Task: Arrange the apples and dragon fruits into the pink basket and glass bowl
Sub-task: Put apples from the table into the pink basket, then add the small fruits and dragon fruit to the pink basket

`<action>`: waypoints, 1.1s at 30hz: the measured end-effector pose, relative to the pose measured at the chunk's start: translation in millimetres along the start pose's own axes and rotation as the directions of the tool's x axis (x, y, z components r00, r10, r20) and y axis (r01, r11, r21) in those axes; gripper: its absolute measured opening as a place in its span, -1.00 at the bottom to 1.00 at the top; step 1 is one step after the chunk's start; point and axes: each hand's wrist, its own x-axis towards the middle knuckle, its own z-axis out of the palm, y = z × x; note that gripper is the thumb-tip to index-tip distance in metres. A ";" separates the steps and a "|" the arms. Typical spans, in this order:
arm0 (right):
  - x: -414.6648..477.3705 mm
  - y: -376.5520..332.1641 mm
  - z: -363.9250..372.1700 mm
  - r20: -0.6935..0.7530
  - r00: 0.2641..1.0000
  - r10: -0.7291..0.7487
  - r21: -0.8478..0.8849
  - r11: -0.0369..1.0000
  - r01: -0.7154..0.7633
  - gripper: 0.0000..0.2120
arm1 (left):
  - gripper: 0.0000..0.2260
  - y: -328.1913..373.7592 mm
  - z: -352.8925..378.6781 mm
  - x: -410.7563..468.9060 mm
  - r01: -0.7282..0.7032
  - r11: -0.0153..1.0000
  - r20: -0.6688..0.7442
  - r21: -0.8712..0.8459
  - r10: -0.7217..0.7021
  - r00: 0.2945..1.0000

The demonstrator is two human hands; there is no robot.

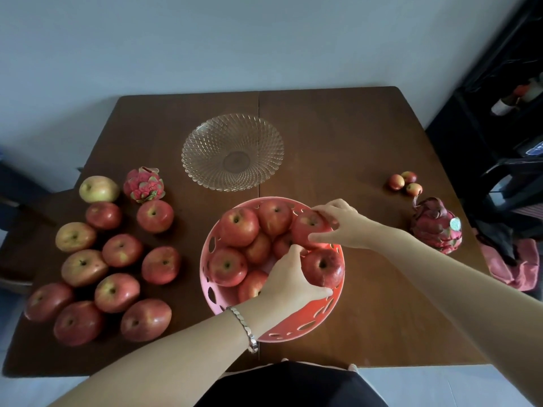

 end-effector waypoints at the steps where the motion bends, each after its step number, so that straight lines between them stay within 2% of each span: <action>1: 0.5 0.4 -0.7 -0.009 0.999 -0.032 0.010 0.999 0.032 -0.39 | -0.42 1.0 -0.5 0.4 0.010 1.000 0.004 0.001 -0.010 1.000; 7: 3.0 -1.3 1.8 -0.108 0.985 -0.136 0.011 0.990 0.138 -0.38 | -0.43 4.0 -6.8 4.4 0.062 0.998 0.051 -0.030 -0.060 0.997; 13: -4.4 -10.5 1.8 -0.064 0.996 -0.068 -0.070 0.996 0.064 -0.35 | -0.35 3.9 -6.4 5.6 0.133 0.988 0.117 -0.073 -0.123 0.985; 16: -13.2 -23.2 -0.5 -0.103 0.992 -0.068 -0.157 0.986 0.051 -0.40 | -0.39 7.4 -8.7 1.0 0.098 0.995 0.145 -0.025 -0.093 0.985; 20: -32.8 -53.4 6.2 -0.310 0.902 -0.302 -0.113 0.953 0.280 -0.71 | -0.60 -1.0 -36.4 -13.6 -0.053 0.995 0.030 0.083 0.050 0.998; 22: -40.1 -74.5 13.5 -0.309 0.863 -0.399 -0.092 0.916 0.390 -0.79 | -0.76 -20.5 -63.8 -25.3 -0.087 0.973 -0.065 0.214 0.104 0.993; 24: -41.3 -97.7 26.0 -0.282 0.831 -0.480 -0.078 0.874 0.479 -0.82 | -0.82 -49.6 -92.6 -36.5 -0.050 0.926 -0.170 0.374 0.122 0.978; 26: -35.0 -118.7 43.0 -0.250 0.786 -0.565 -0.084 0.821 0.564 -0.84 | -0.72 -84.0 -116.7 -45.5 0.042 0.883 -0.230 0.467 0.076 0.970; 28: -23.9 -139.9 65.1 -0.213 0.786 -0.580 -0.047 0.810 0.585 -0.82 | -0.52 -117.5 -135.3 -56.5 0.159 0.837 -0.224 0.523 -0.045 0.974; 29: -18.3 -149.1 75.6 -0.189 0.807 -0.559 -0.017 0.824 0.567 -0.80 | -0.45 -131.0 -140.8 -61.3 0.180 0.794 -0.169 0.581 -0.098 0.981; 31: -2.2 -171.4 100.6 -0.135 0.848 -0.513 0.009 0.855 0.518 -0.74 | -0.35 -159.0 -147.6 -69.3 0.123 0.697 0.009 0.707 -0.182 0.983; 33: 15.7 -189.1 123.9 -0.031 0.892 -0.450 -0.055 0.892 0.448 -0.66 | -0.26 -173.5 -147.2 -73.1 0.049 0.658 0.118 0.752 -0.207 0.971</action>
